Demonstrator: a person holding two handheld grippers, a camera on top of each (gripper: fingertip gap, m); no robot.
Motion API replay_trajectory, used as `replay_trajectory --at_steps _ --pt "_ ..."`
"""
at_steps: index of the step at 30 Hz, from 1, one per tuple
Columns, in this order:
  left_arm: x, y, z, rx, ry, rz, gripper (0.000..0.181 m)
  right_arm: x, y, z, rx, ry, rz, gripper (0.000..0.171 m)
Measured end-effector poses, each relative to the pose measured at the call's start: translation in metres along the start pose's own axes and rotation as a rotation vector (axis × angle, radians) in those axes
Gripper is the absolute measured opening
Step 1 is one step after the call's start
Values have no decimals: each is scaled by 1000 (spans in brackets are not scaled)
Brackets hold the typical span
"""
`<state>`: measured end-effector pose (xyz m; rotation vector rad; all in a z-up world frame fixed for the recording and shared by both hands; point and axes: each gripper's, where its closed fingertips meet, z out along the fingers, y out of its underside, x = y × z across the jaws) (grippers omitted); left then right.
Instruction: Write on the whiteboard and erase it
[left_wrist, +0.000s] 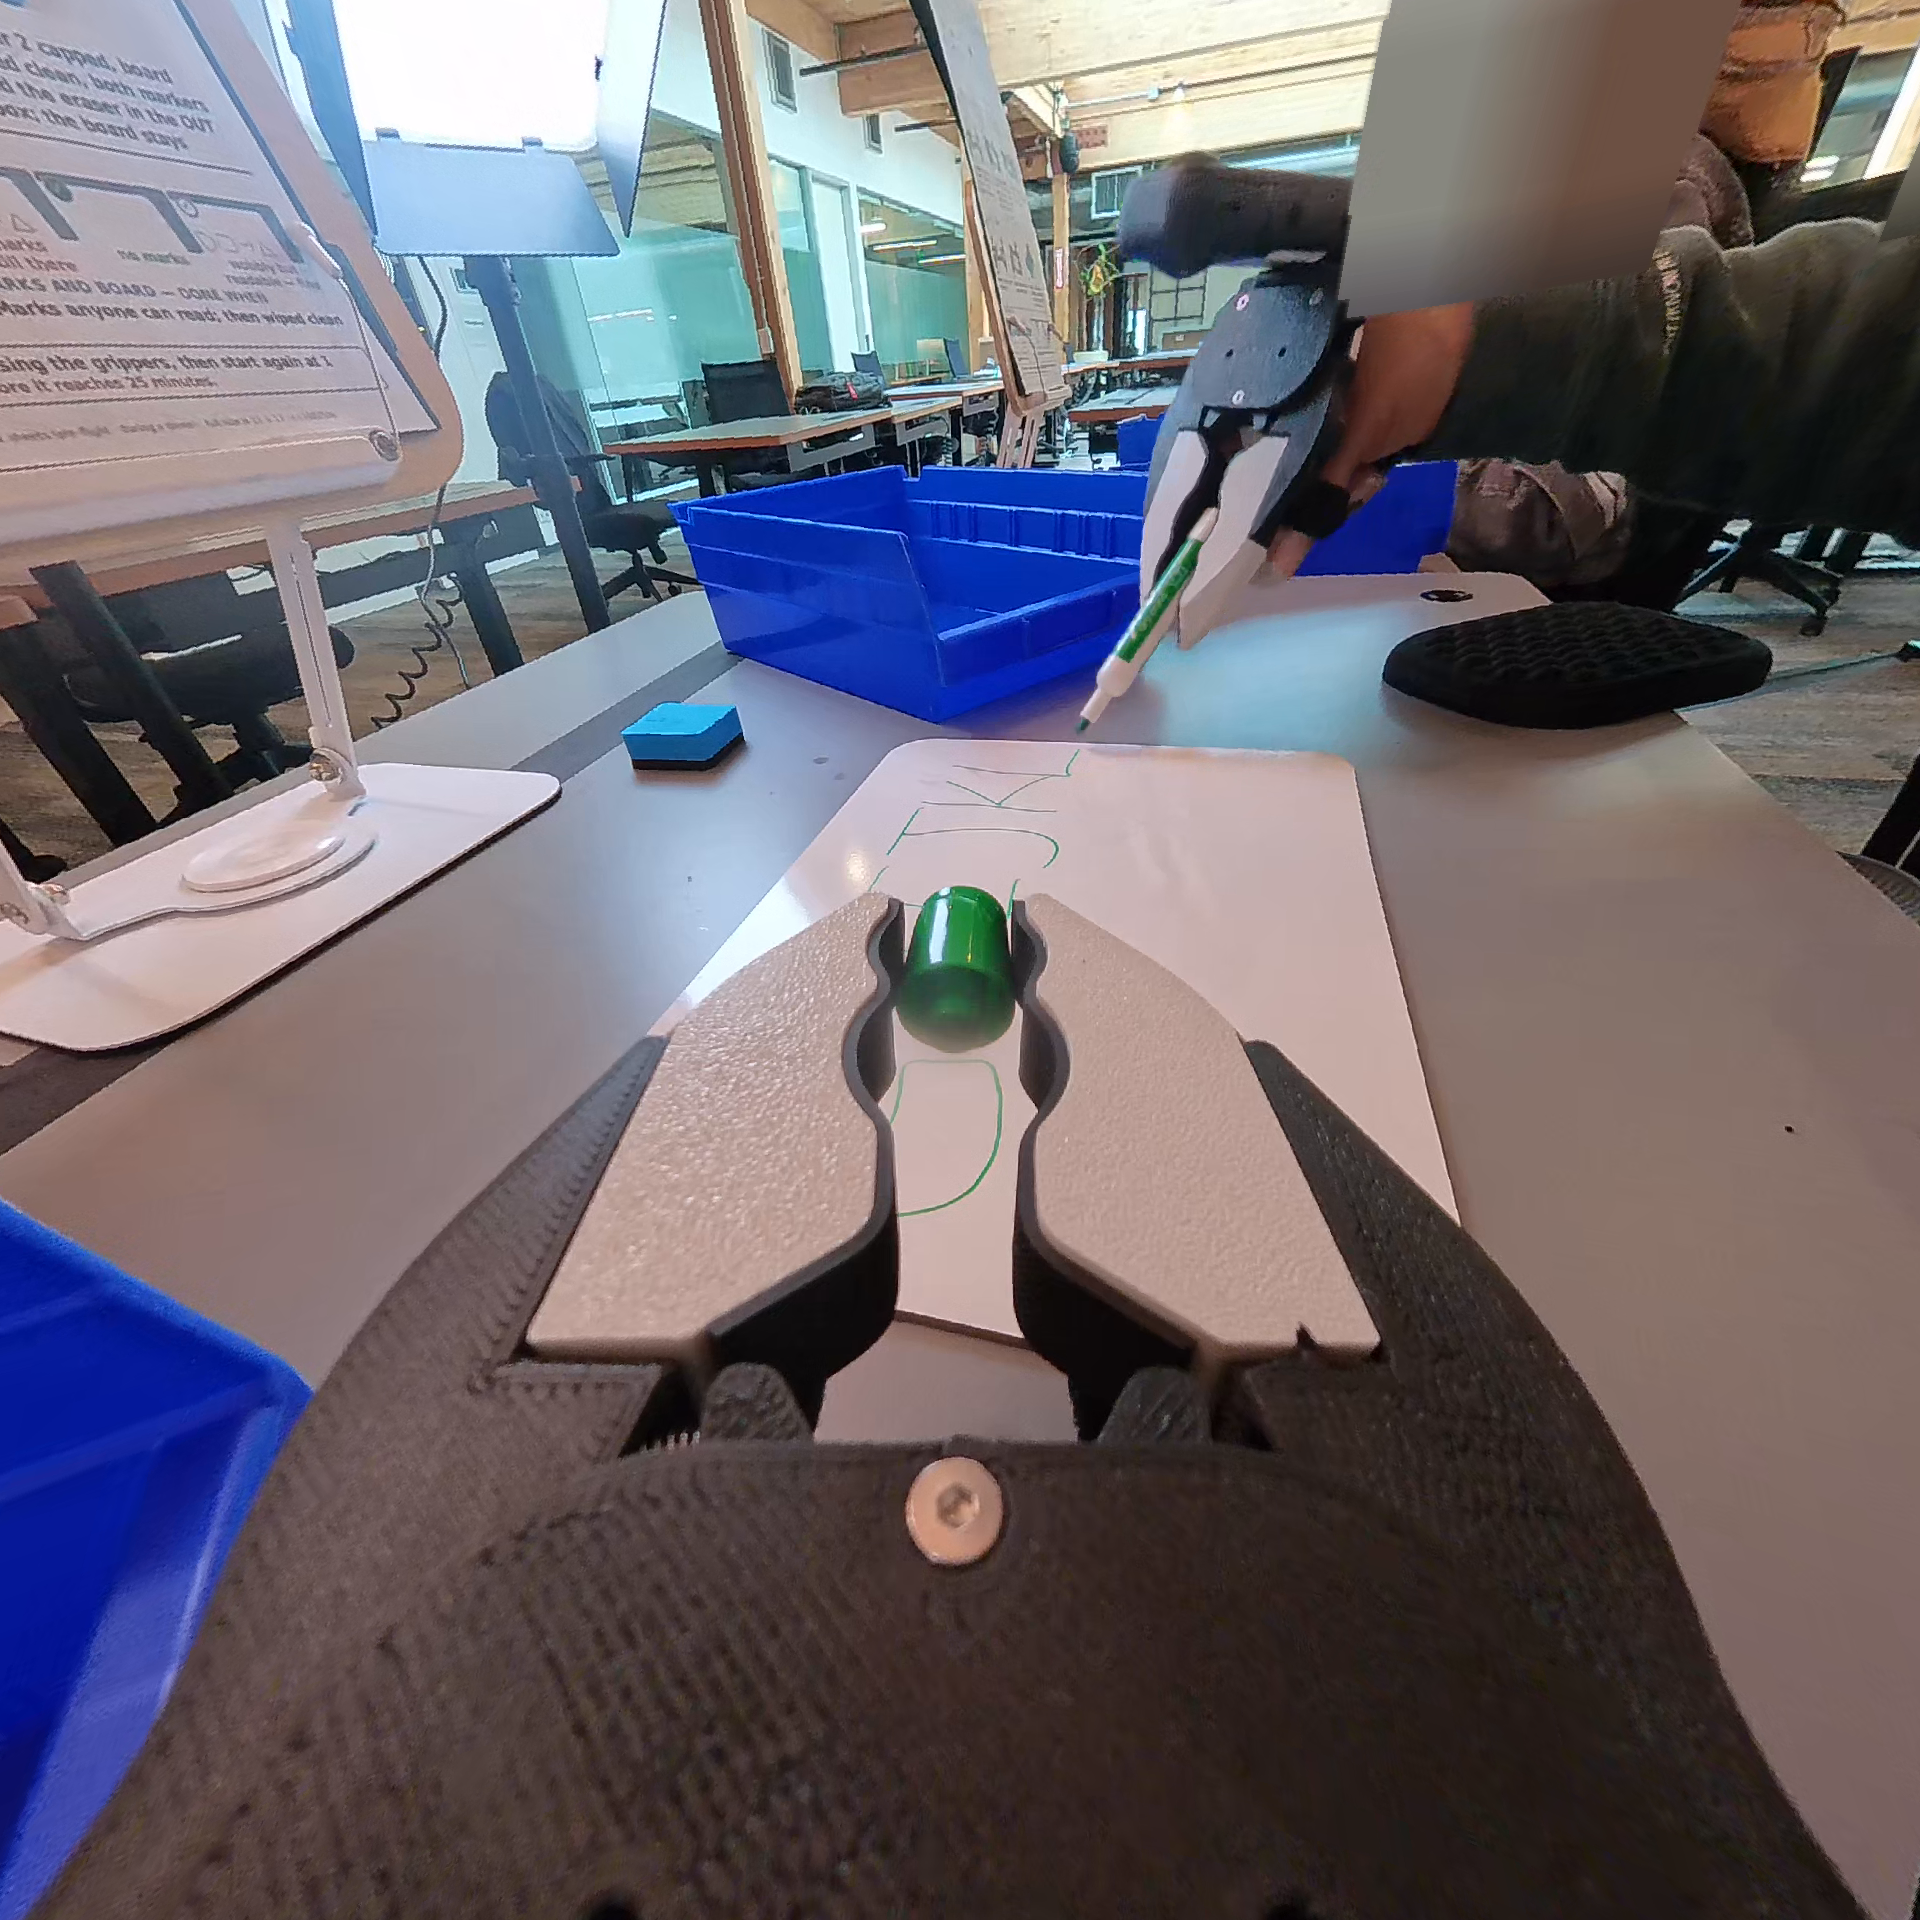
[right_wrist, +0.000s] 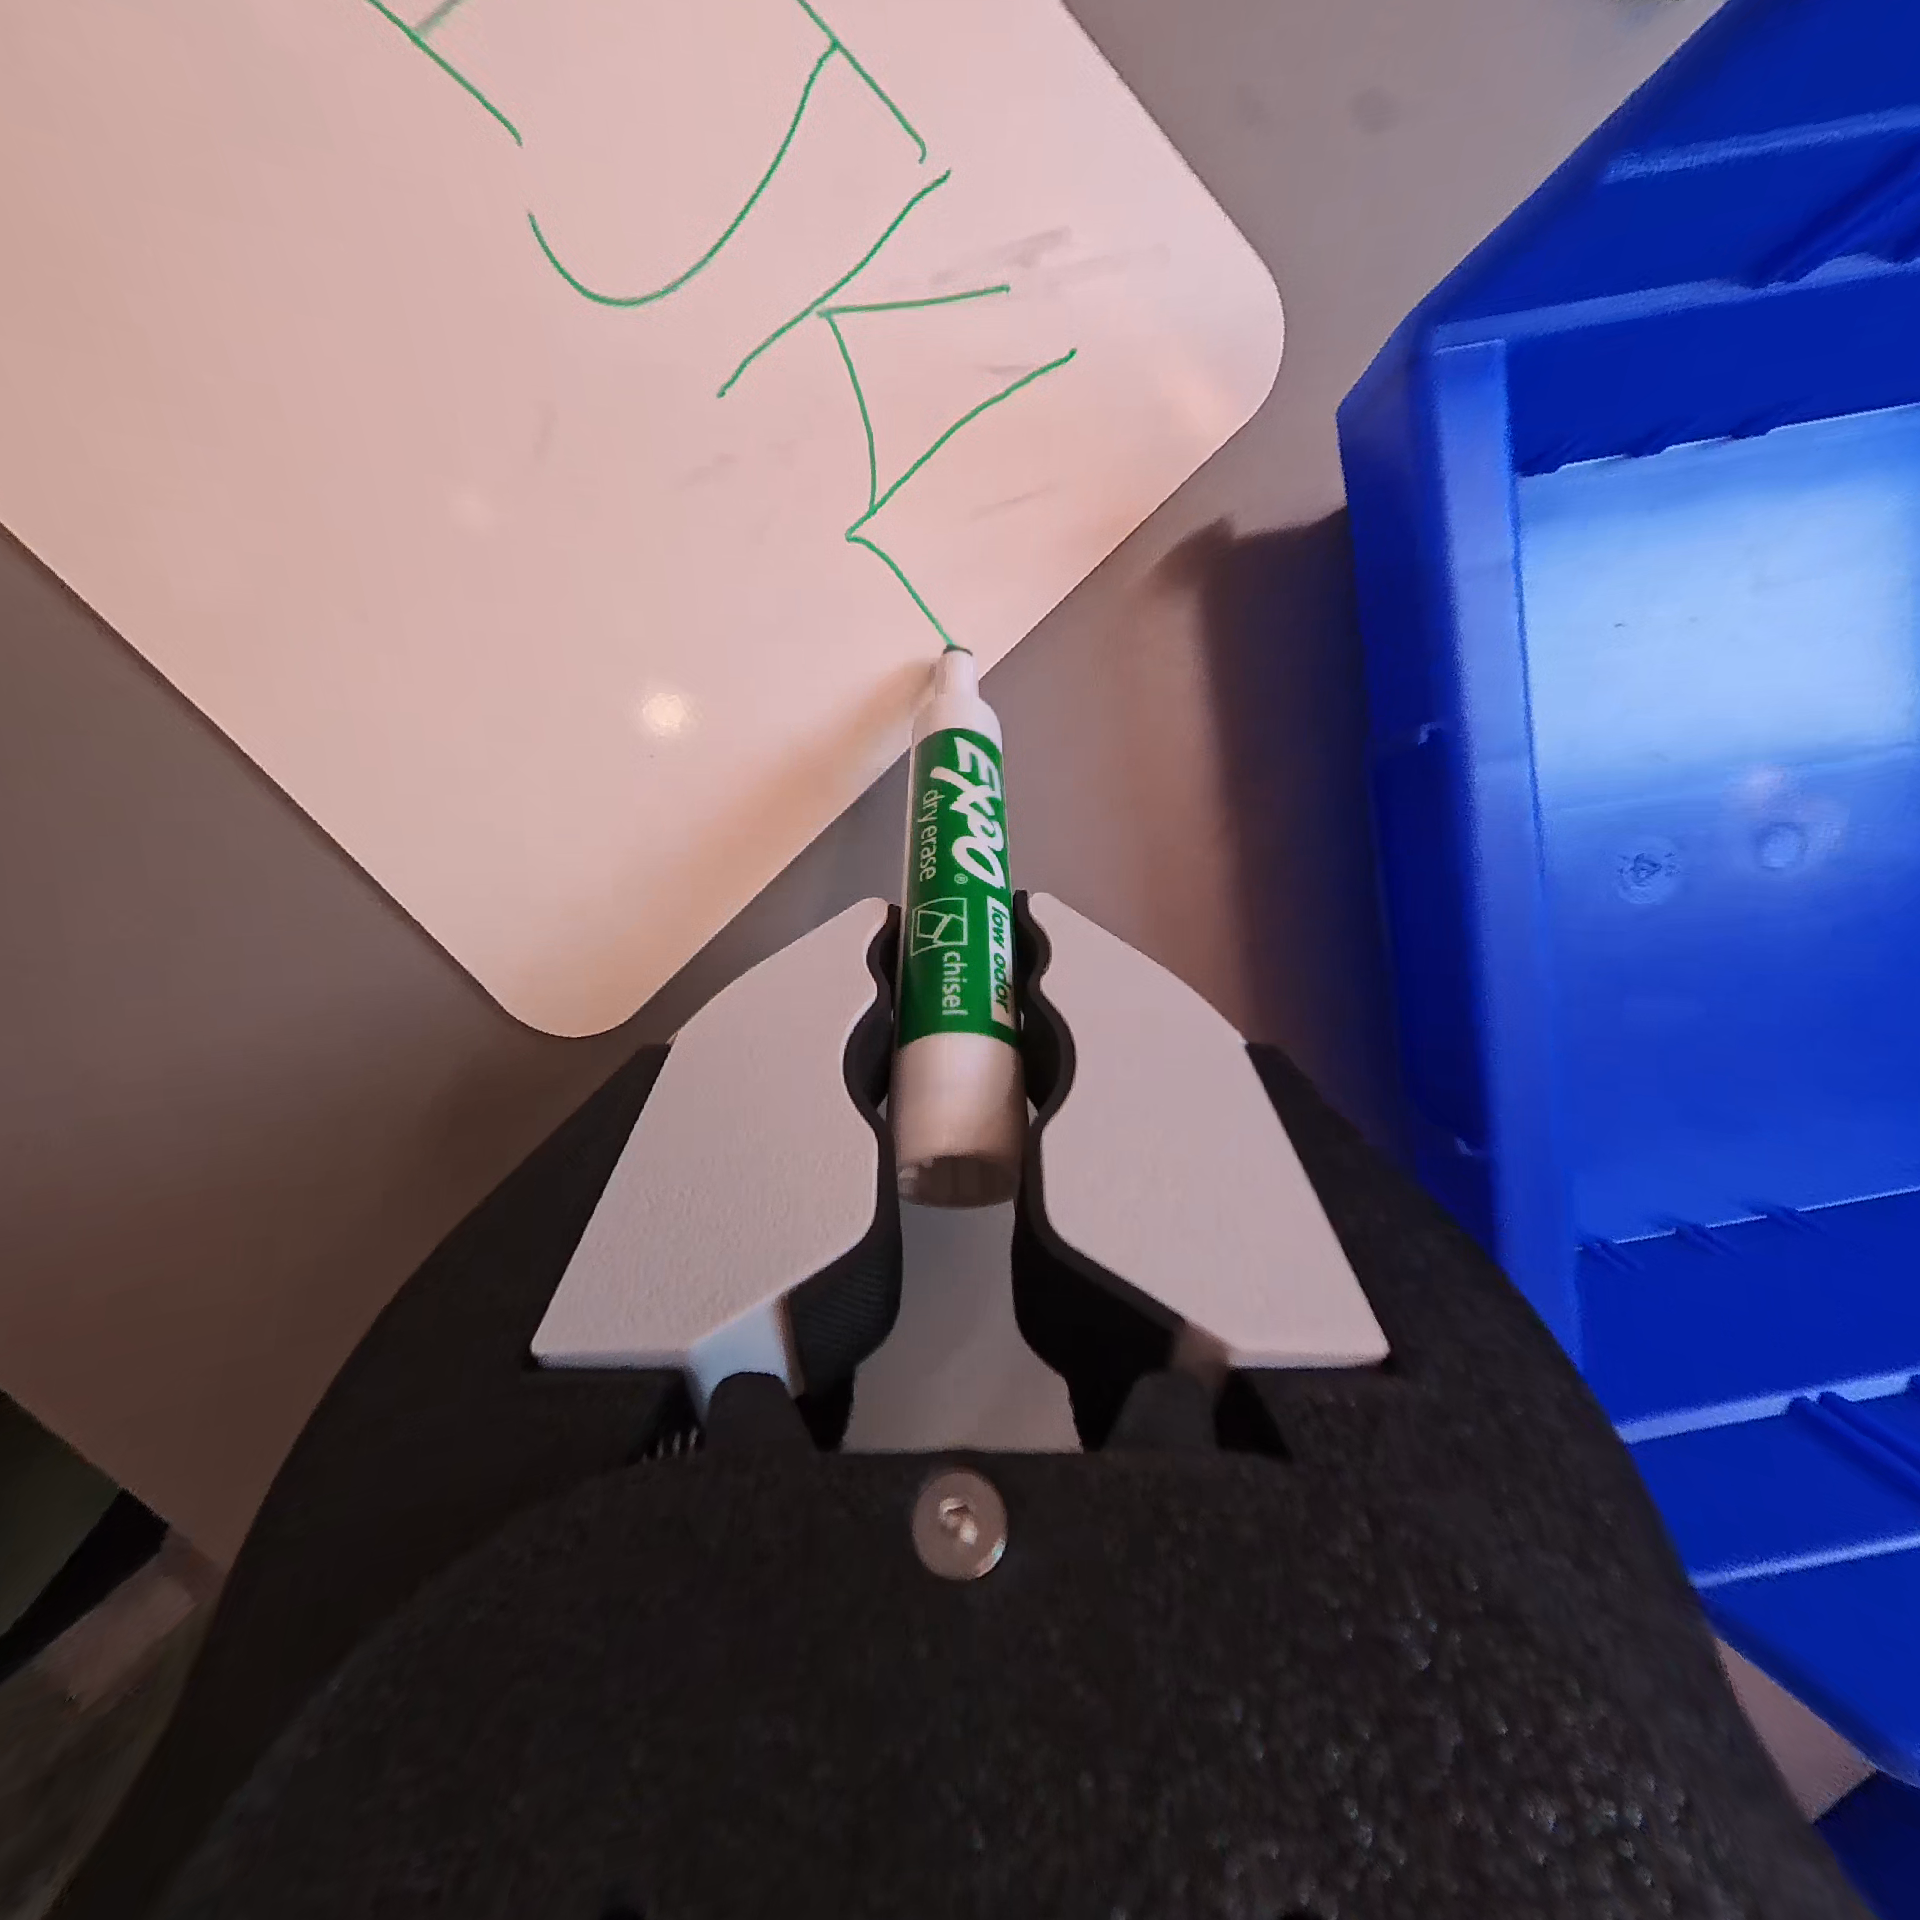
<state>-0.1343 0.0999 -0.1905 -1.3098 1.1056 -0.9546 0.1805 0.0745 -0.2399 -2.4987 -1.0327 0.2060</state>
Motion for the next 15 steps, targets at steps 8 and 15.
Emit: replay_trajectory --at_steps 8,15 --pt "0 1 0 -2 -2 1 19 5 -49 -44 289 27 -31 20" --pt "-1 3 1 -14 -11 4 19 -2 -92 -64 570 4 -130 19"
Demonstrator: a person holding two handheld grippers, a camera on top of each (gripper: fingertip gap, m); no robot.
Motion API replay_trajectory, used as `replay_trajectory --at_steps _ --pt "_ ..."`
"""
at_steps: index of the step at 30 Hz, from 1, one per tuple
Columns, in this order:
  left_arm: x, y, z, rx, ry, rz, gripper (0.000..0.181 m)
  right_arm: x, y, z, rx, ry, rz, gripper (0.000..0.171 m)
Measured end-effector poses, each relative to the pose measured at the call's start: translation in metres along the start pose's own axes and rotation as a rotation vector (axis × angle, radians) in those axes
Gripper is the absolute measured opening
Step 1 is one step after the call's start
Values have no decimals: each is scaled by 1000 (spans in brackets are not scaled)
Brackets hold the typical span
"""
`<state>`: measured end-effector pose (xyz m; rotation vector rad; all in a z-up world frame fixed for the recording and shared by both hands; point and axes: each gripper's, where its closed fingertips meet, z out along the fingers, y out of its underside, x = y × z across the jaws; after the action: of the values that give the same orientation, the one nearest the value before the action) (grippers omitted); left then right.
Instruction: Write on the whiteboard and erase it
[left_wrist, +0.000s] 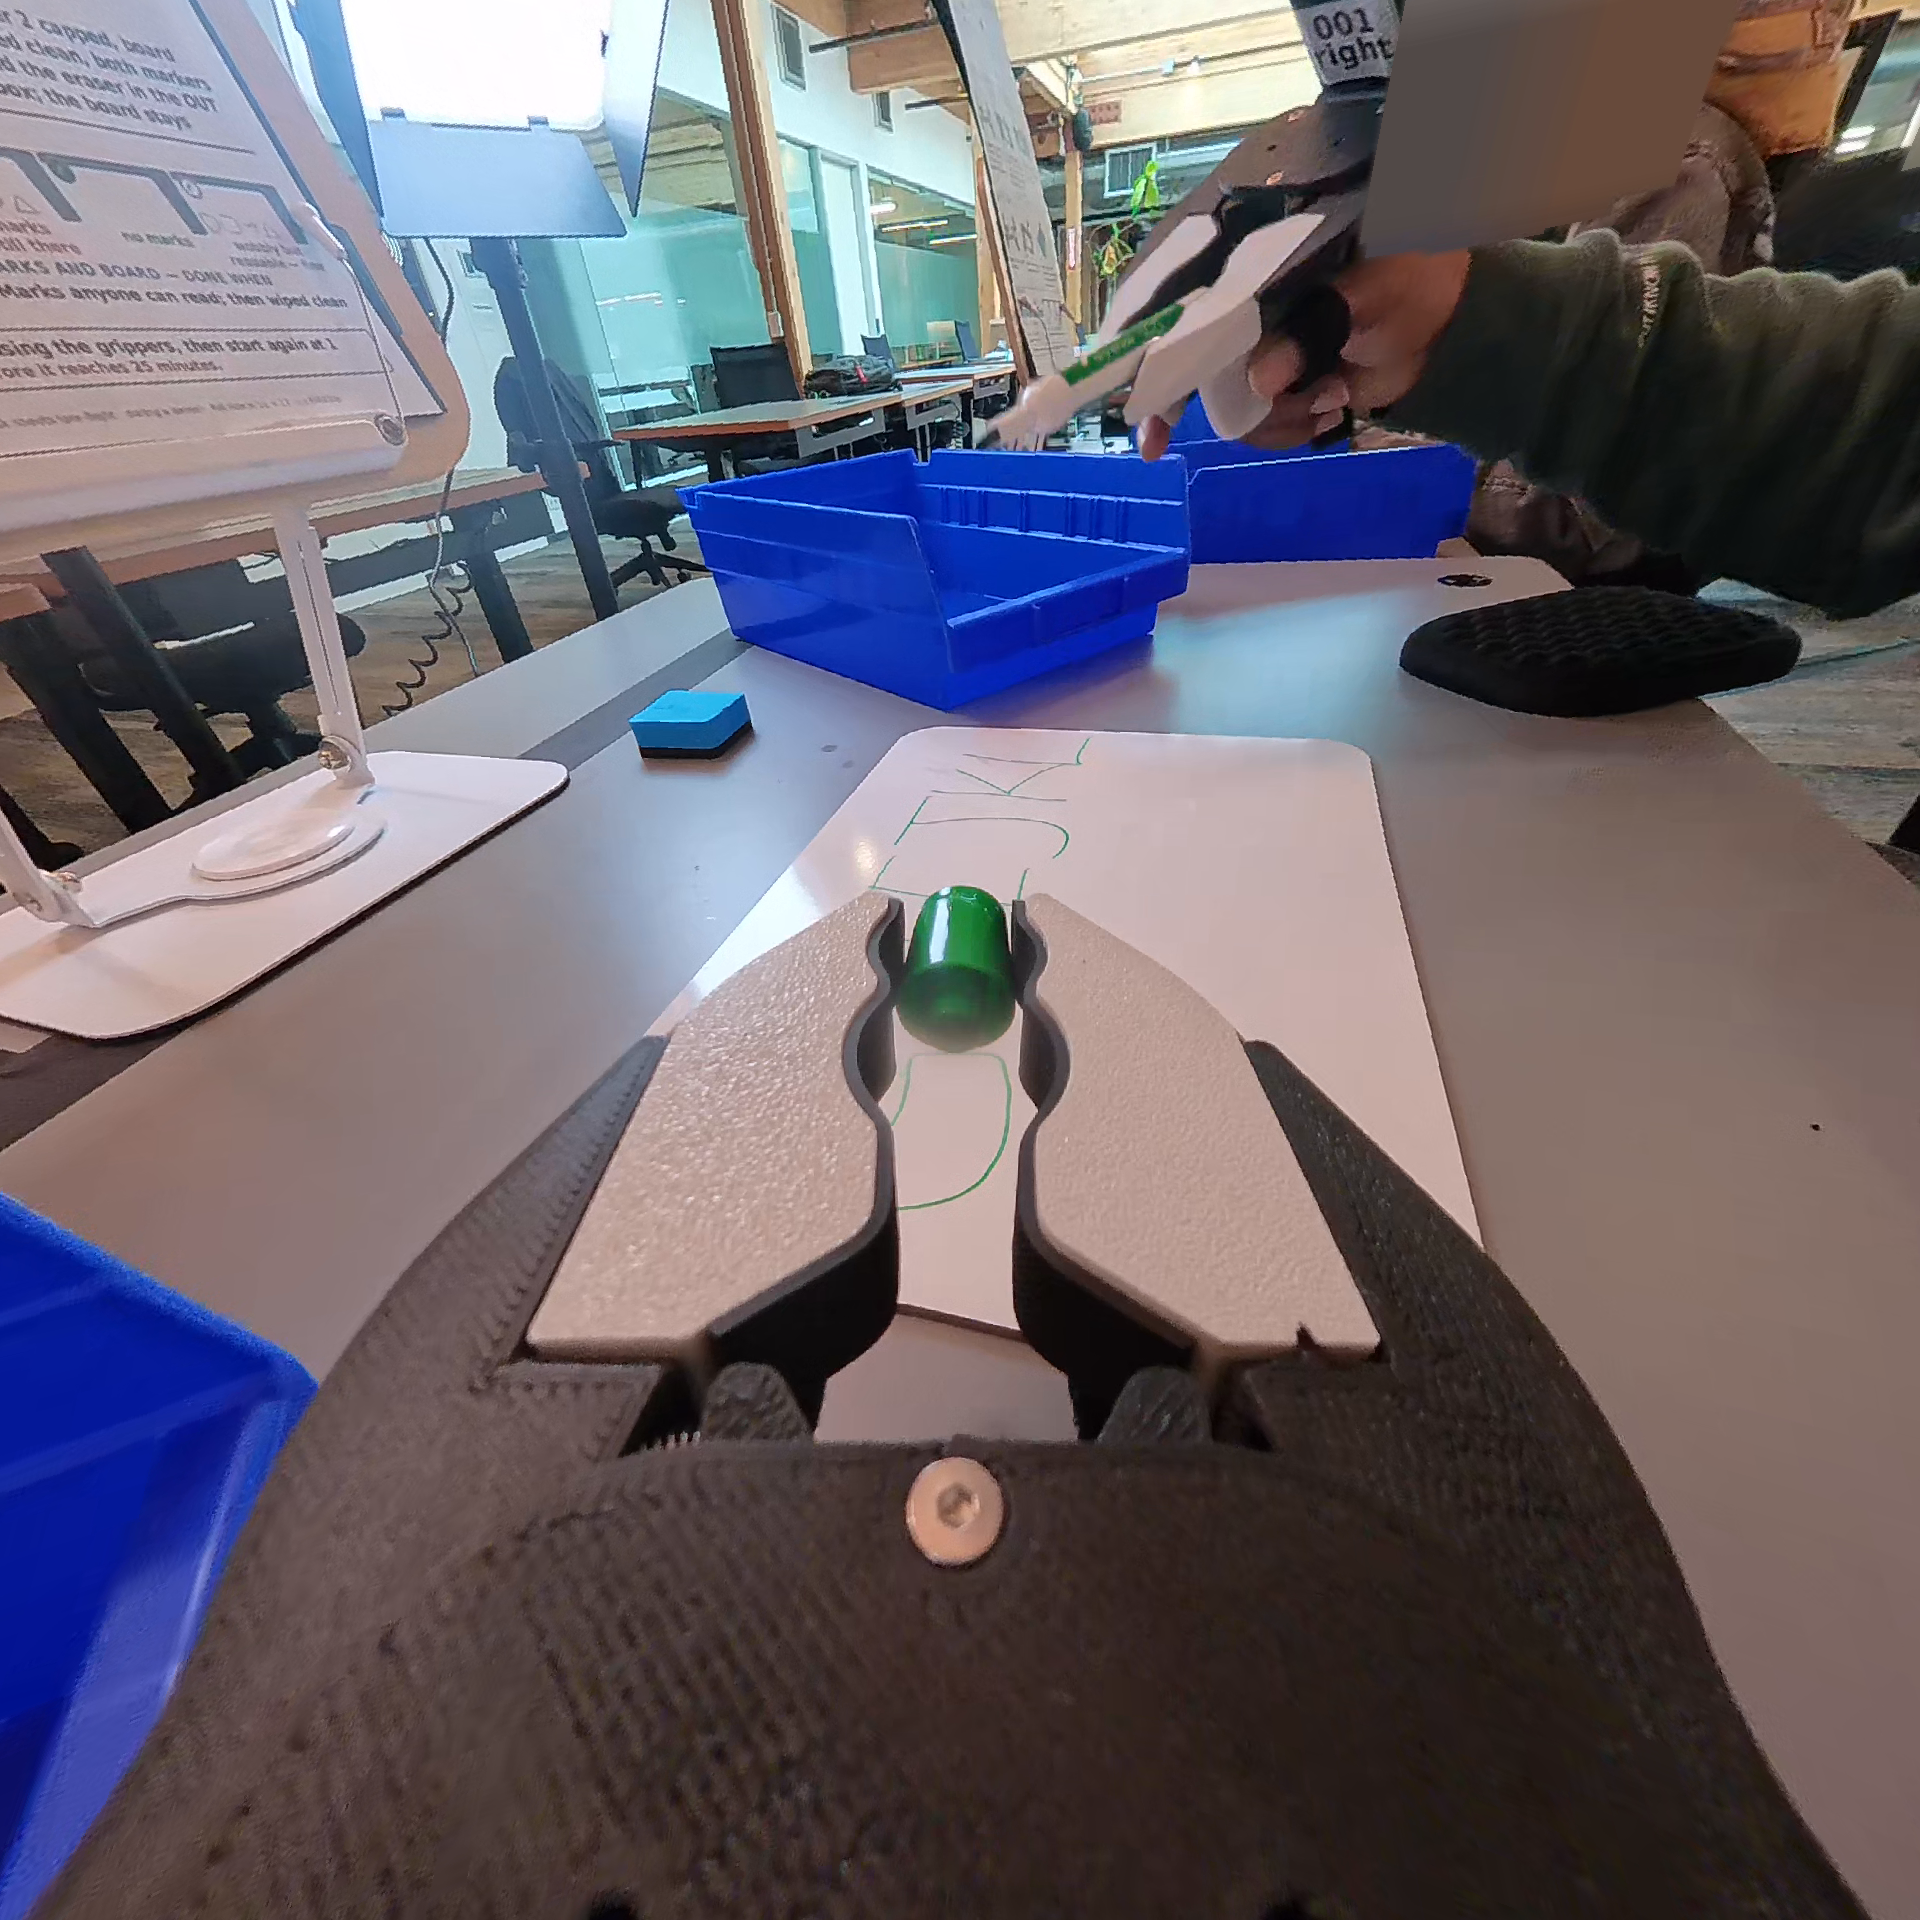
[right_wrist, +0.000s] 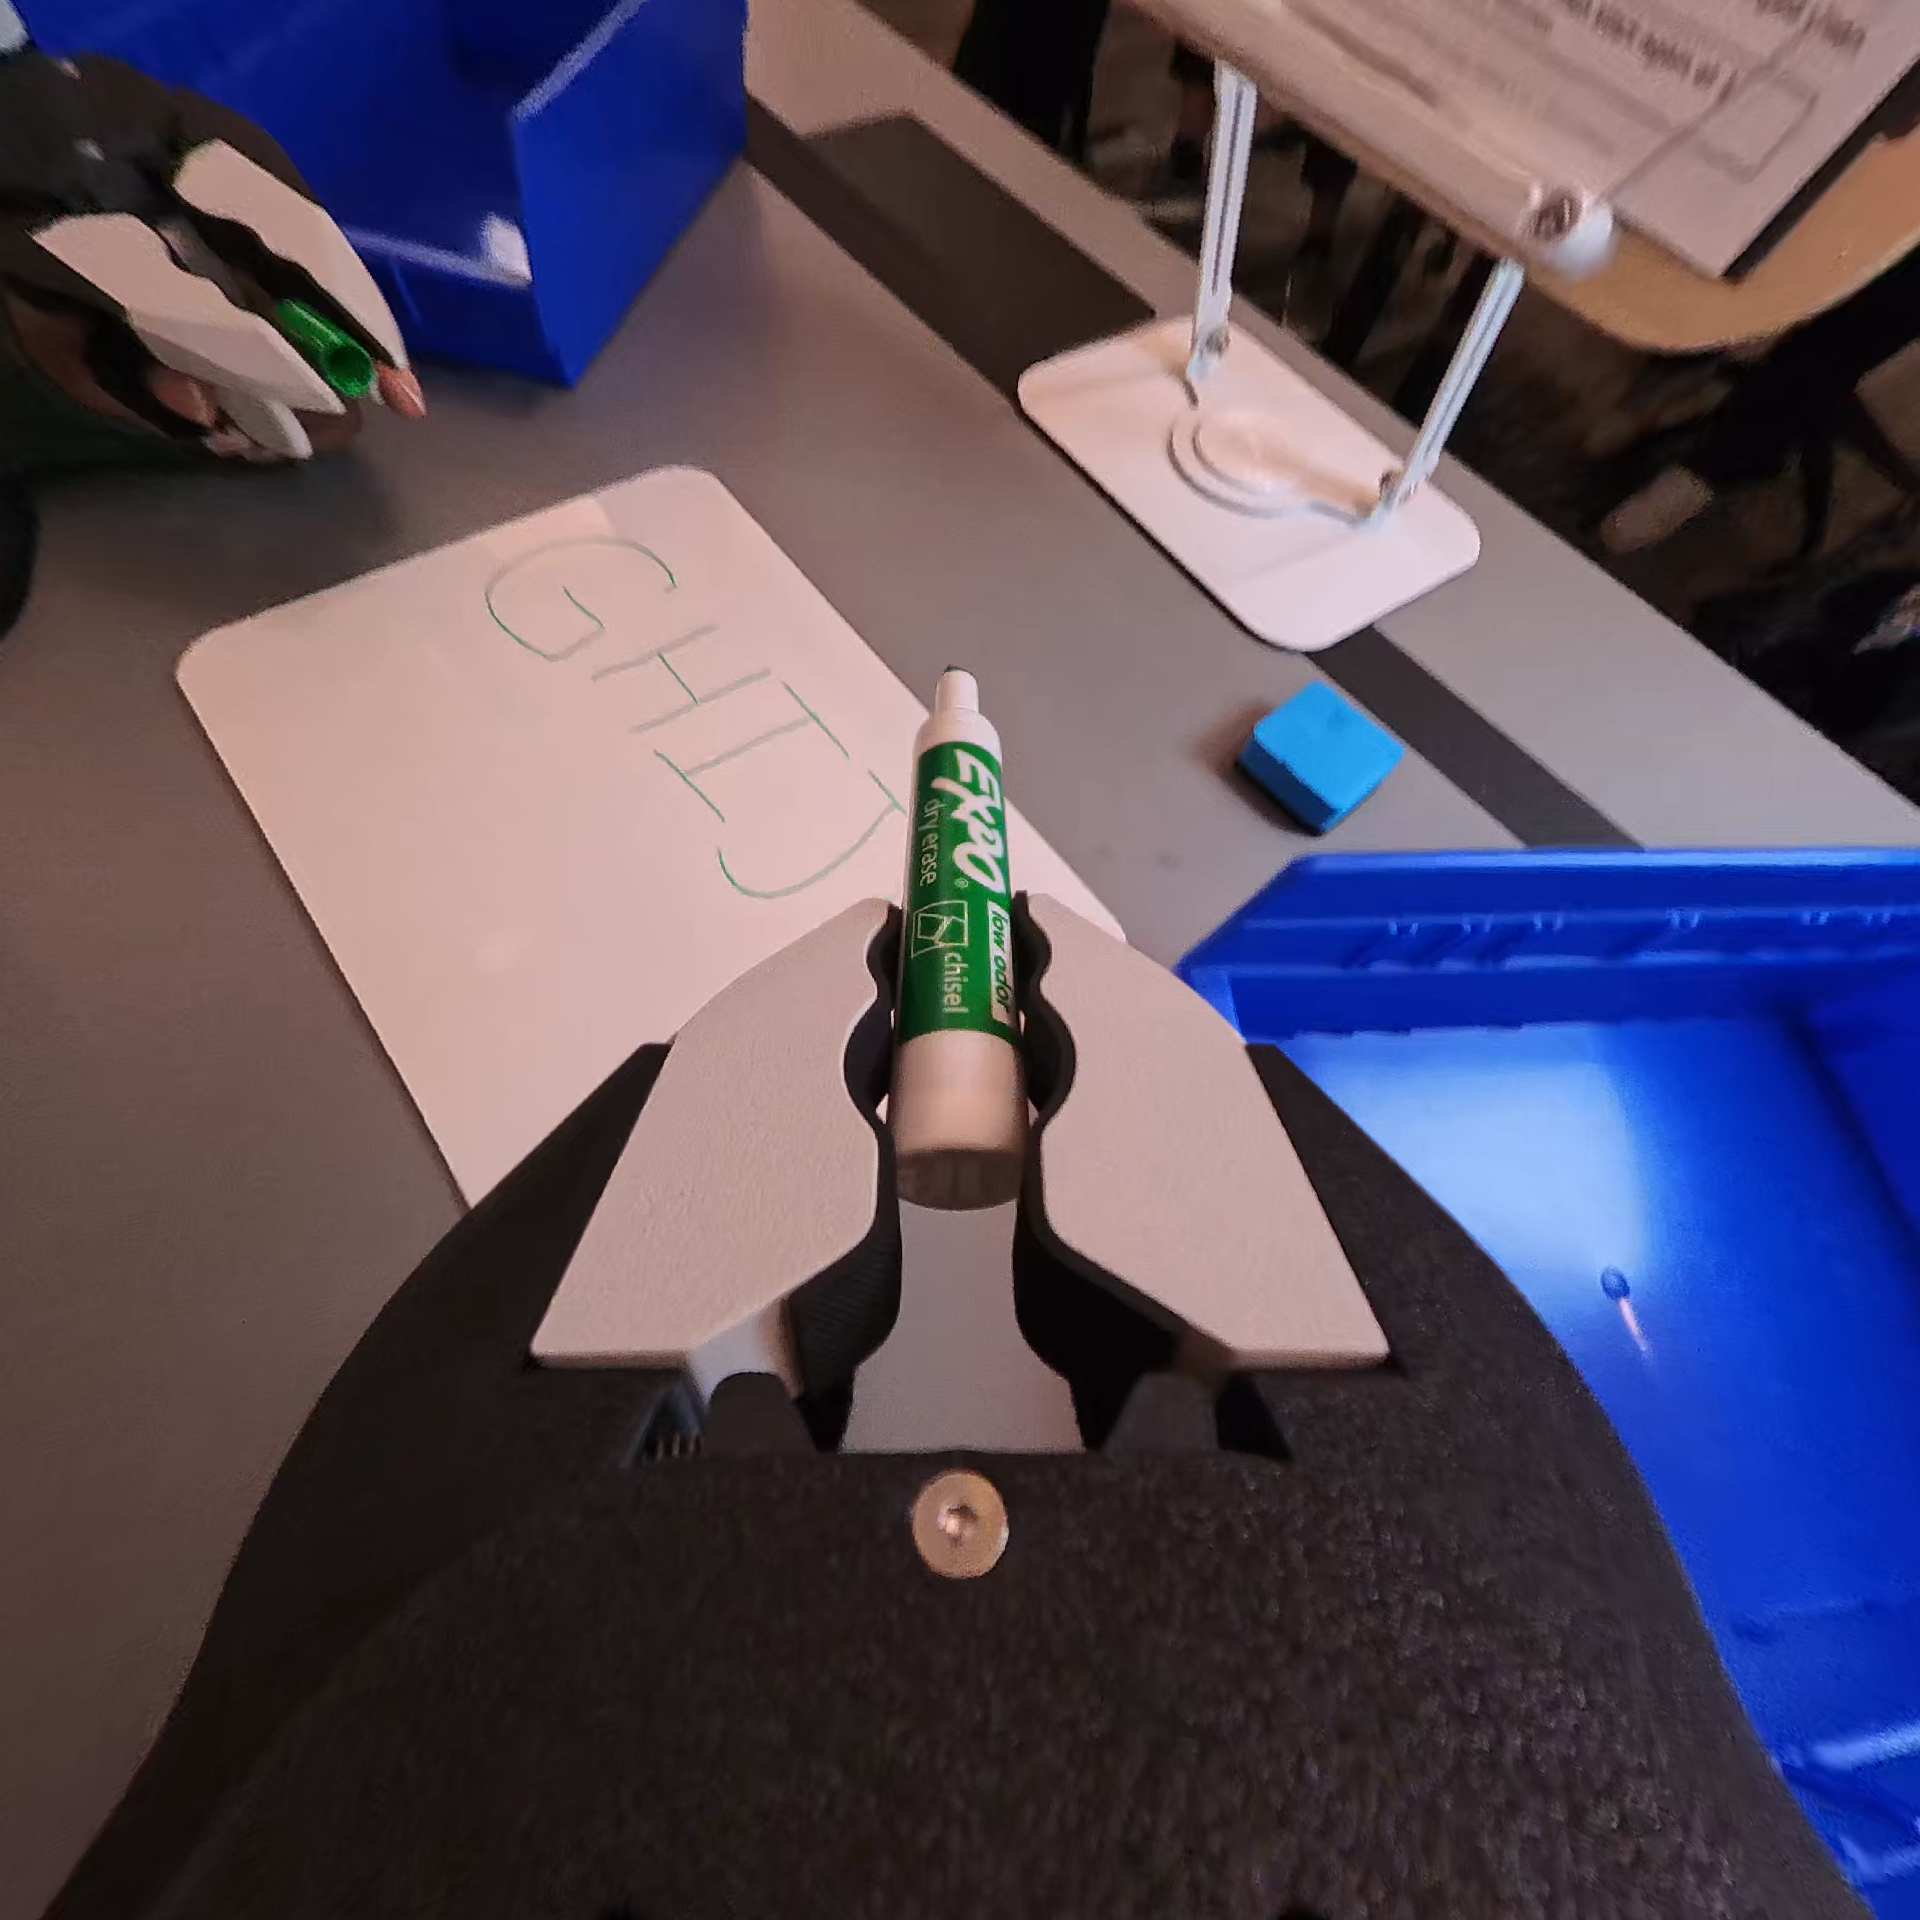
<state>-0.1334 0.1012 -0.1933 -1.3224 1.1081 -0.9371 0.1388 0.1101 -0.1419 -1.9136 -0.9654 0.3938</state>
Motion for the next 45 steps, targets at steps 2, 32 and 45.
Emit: replay_trajectory --at_steps 2,32,45 --pt "0 0 1 -11 -3 15 19 -4 -12 3 74 -23 -31 20" --pt "84 -47 48 -4 219 324 19 -167 -30 58 319 -661 -167 19" --pt "87 -36 54 -65 224 283 19 -177 -31 66 314 -638 -129 19"
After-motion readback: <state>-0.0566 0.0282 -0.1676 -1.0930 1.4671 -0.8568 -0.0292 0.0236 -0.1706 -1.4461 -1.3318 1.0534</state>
